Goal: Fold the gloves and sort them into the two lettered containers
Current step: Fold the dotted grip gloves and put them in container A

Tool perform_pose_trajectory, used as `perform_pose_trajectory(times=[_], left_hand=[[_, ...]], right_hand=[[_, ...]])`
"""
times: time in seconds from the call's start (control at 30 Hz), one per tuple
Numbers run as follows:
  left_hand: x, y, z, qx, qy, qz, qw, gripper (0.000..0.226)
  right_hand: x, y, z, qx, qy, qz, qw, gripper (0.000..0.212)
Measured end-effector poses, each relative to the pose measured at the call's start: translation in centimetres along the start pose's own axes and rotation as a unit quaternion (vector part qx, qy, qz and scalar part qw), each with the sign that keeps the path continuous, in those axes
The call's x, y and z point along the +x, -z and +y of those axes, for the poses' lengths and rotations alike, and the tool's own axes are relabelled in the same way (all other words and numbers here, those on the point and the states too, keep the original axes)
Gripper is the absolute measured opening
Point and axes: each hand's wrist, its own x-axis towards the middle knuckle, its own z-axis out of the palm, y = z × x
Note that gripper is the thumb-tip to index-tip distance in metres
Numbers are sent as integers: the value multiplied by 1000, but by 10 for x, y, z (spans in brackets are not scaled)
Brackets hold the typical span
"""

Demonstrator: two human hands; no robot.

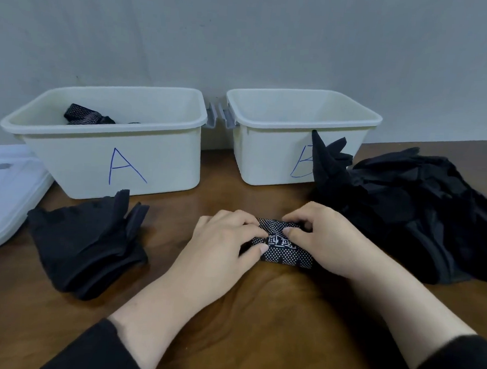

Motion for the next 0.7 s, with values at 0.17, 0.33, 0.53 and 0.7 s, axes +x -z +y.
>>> perform_pose_trajectory(times=[0.17, 0.33, 0.53, 0.7], left_hand=[[1, -1, -2, -4, 13, -19, 1000, 29], [0, 2, -2, -14, 8, -28, 999, 29], [-2, 5, -4, -113, 52, 43, 991, 18], [4, 16, -7, -275, 233, 171, 917, 9]], right_hand=[[19, 23, -28, -79, 23, -130, 988, 25], [43, 30, -50, -117, -3, -229, 966, 27], [46, 26, -48, -86, -15, -225, 970, 5], [26, 30, -32, 49, -56, -105, 992, 9]])
